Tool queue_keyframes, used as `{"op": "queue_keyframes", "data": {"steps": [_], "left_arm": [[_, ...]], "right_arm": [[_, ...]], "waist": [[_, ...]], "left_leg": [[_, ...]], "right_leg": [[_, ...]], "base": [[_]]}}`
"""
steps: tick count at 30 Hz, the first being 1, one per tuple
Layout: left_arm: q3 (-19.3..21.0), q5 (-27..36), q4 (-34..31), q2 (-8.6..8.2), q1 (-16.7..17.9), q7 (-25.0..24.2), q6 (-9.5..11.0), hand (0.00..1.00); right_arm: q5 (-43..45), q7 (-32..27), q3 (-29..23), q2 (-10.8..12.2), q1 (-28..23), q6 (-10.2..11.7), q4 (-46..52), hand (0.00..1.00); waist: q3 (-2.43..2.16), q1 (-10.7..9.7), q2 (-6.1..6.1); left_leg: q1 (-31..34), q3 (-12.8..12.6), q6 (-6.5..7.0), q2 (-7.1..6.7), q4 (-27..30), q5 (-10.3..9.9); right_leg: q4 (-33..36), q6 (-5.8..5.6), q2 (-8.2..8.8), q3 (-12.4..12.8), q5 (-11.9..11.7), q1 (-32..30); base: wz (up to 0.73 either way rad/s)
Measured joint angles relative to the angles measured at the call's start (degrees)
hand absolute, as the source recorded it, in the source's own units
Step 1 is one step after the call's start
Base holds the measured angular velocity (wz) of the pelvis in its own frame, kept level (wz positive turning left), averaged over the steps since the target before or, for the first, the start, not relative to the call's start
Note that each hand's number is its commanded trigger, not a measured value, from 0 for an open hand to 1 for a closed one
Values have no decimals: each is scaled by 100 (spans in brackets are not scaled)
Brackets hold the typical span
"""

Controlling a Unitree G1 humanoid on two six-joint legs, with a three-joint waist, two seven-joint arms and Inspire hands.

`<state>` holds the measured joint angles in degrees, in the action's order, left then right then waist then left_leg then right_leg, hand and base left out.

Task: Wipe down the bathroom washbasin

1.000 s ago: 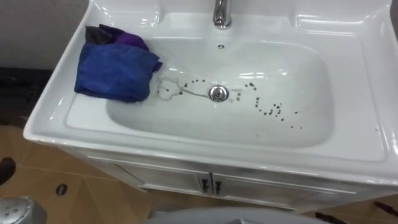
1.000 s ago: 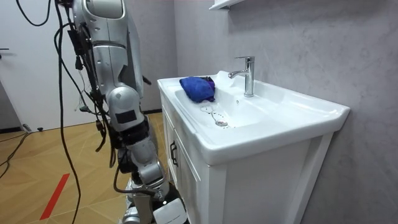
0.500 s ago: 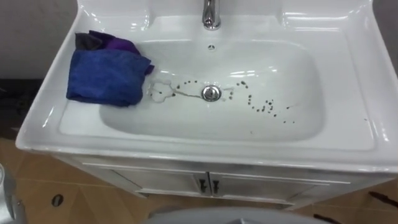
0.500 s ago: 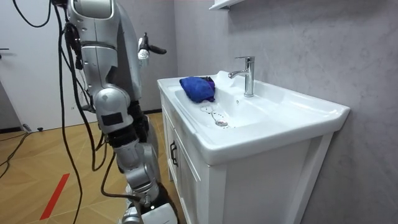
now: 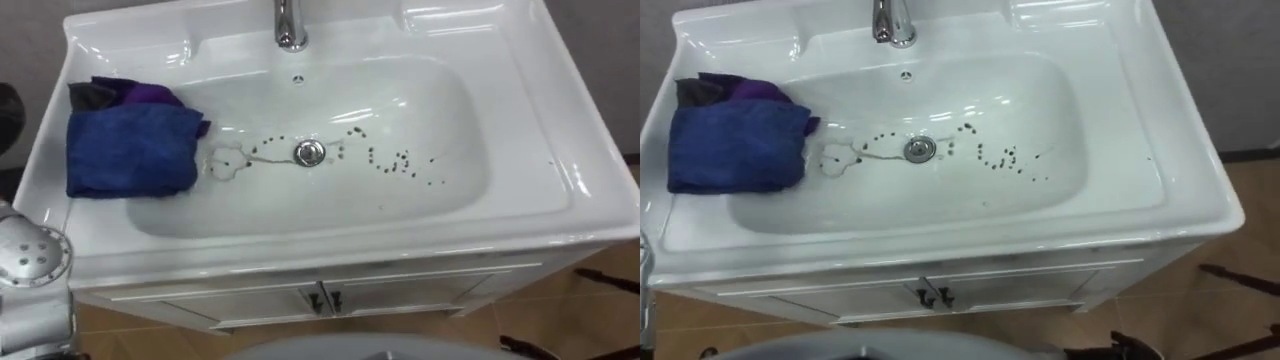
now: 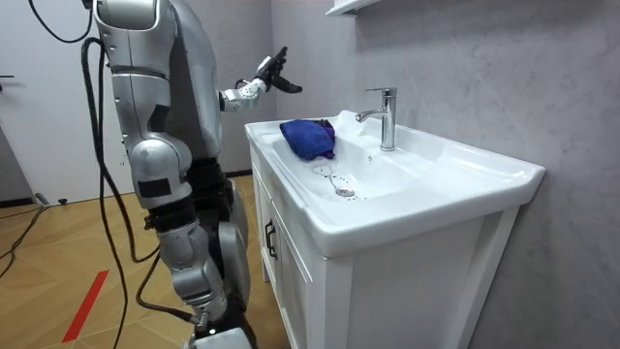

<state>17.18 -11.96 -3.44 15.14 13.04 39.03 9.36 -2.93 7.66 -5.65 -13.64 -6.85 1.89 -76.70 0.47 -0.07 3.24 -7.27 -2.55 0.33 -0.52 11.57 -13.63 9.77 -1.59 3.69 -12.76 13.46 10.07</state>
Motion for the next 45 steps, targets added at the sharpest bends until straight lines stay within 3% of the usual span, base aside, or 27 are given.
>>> {"op": "queue_keyframes", "data": {"steps": [7,8,11,15,20,30,33,45], "left_arm": [[-171,-7,76,-14,-2,-267,0,0],[-226,-7,147,-31,-1,-325,0,0],[-402,-8,442,-126,-1,-365,1,0],[-600,-10,644,-284,-2,-378,1,0],[-610,-4,784,-284,-2,-392,2,0],[-974,-28,965,-307,1,-503,-8,0],[-1011,-171,1154,-307,2,-511,-21,0],[-1060,-593,1648,-306,2,-572,-81,0]], "right_arm": [[52,62,61,1,-4,-26,-233,0],[73,83,77,2,-1,-31,-234,0],[187,73,103,15,17,-25,-185,0],[213,81,102,67,1,-69,-186,0],[332,88,89,115,0,-71,-167,0],[322,125,28,39,-22,-197,-90,0],[325,118,27,14,-35,-214,-91,0],[324,102,33,9,-115,-327,-95,0]], "waist": [[15,-83,-66],[35,-121,-96],[37,-151,-120],[6,-202,-191],[-7,-258,-274],[-48,-289,-94],[-40,-307,-58],[-38,-316,-49]], "left_leg": [[-167,-148,0,17,-117,0],[-221,-184,0,17,-134,0],[-242,-201,0,25,-146,0],[-251,-201,0,41,-146,0],[-249,-212,-1,69,-124,-1],[-232,-328,-1,98,-87,-1],[-234,-340,-1,107,-86,-1],[-235,-364,-2,121,-168,-1]], "right_leg": [[-14,-3,-21,178,-3,58],[-18,-4,-21,202,-3,91],[-16,-4,-33,246,-4,91],[-16,5,-50,278,-9,84],[-15,27,-78,313,-31,78],[25,39,-93,370,-83,11],[57,42,-101,406,-89,-17],[89,48,-131,489,-96,-63]], "base": [[-14],[-11],[-10],[0],[-2],[-5],[-7],[-1]]}}
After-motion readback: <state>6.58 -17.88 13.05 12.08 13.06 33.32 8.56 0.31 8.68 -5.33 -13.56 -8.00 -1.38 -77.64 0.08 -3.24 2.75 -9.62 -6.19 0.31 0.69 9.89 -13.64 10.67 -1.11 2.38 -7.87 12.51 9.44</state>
